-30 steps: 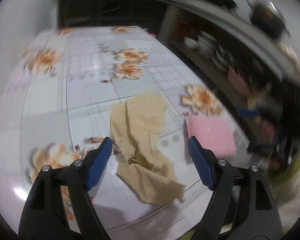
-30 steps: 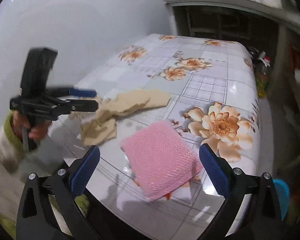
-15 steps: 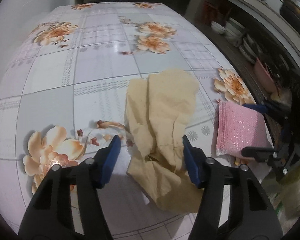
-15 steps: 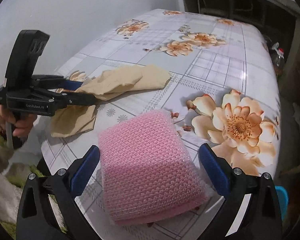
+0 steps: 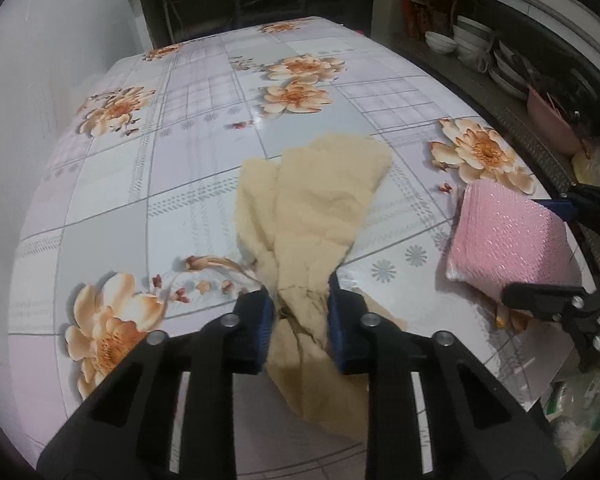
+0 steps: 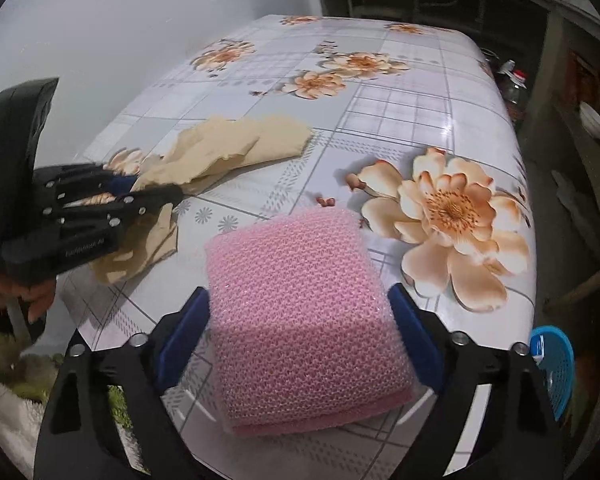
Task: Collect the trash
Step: 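Grasp the beige cloth with the left tool while the right tool grasps the pink sponge, then carry the cloth and sponge over the blue wastebasket with both tools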
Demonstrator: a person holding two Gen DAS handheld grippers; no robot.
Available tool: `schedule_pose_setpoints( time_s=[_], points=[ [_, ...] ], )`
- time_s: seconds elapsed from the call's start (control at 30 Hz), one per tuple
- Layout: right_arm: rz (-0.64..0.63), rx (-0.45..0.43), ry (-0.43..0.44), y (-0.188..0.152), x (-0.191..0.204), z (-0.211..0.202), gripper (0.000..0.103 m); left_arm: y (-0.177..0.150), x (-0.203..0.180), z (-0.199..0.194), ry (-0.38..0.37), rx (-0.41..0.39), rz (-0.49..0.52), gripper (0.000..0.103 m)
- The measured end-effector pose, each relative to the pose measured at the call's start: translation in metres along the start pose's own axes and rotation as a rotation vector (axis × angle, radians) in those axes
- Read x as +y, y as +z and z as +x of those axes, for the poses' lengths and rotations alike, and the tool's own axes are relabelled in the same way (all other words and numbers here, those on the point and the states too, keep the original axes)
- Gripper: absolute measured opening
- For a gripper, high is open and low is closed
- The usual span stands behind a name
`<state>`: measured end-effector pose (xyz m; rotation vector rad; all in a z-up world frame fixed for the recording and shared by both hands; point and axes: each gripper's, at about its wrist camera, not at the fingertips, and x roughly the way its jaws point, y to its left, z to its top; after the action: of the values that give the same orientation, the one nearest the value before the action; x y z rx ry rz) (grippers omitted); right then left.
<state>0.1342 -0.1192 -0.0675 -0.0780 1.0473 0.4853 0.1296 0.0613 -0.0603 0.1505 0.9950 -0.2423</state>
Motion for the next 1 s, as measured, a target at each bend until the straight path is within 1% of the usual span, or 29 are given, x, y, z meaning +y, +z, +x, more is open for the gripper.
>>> schedule_pose_setpoints(
  time_s=[0.23,0.47,0.8,0.87,1.0],
  points=[
    [0.050,-0.013,-0.023,-0.002,-0.003,-0.005,0.084,-0.002,-0.005,-0.002,0.007,-0.005,-0.009,0.012],
    [0.080,-0.030,-0.007,-0.002,-0.006,-0.011,0.083,-0.003,-0.009,-0.003,0.025,-0.012,0.015,0.011],
    [0.137,-0.061,0.001,0.000,-0.014,-0.020,0.082,-0.002,-0.014,-0.011,0.031,-0.039,0.027,0.009],
    [0.164,-0.076,0.019,0.000,-0.018,-0.025,0.082,-0.001,-0.014,-0.014,0.025,-0.048,0.023,0.008],
    [0.223,-0.124,0.033,0.000,-0.029,-0.040,0.082,0.002,-0.015,-0.025,-0.009,-0.080,0.011,0.008]
  ],
)
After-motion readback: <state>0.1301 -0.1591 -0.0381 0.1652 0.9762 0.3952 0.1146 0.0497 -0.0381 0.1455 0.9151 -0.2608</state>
